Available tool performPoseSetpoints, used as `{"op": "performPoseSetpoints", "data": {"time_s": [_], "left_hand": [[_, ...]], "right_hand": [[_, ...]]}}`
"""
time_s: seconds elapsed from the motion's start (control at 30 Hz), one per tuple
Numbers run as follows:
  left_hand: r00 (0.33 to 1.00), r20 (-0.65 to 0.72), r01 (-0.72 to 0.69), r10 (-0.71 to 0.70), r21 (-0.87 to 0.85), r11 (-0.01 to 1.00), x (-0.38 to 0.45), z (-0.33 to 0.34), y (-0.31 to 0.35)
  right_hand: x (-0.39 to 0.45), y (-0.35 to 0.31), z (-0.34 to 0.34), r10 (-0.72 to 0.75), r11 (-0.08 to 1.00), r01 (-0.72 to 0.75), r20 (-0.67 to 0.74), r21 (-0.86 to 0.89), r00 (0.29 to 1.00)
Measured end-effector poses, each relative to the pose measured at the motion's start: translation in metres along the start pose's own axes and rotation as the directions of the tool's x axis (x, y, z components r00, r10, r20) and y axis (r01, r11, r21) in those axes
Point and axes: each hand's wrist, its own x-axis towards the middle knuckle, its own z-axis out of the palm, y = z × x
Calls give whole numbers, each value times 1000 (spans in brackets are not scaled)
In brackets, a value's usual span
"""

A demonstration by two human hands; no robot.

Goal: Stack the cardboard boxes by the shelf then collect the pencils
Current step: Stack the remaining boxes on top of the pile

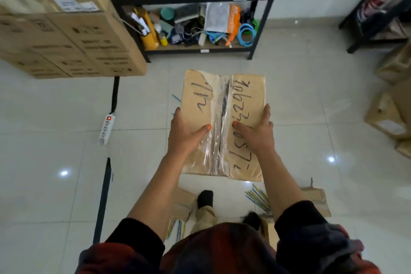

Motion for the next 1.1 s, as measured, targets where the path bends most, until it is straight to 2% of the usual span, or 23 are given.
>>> {"op": "performPoseSetpoints", "data": {"time_s": [0.13,0.37,0.5,0.7,0.87,1.0,1.1], "left_hand": [[997,-63,34,-35,-13,999,12,-48,-4],[983,-146,105,-107,-26,994,48,-116,-8],[970,-185,151,-158,-54,987,70,-139,-7],[953,-218,201,-211,-69,977,115,-170,-3],[931,-253,238,-263,-127,963,159,-206,15],[901,-358,217,-246,-119,969,195,-238,30],[889,-386,207,-246,-140,968,211,-263,30]], "right_hand": [[1,-52,24,-83,992,87,42,-90,996],[11,-119,75,-187,968,211,167,-139,968],[26,-155,96,-262,940,299,210,-166,942],[65,-216,130,-331,866,428,345,-259,878],[96,-273,156,-321,847,455,419,-275,849],[116,-327,178,-372,834,500,430,-234,822],[119,-357,195,-417,805,547,437,-230,797]]}}
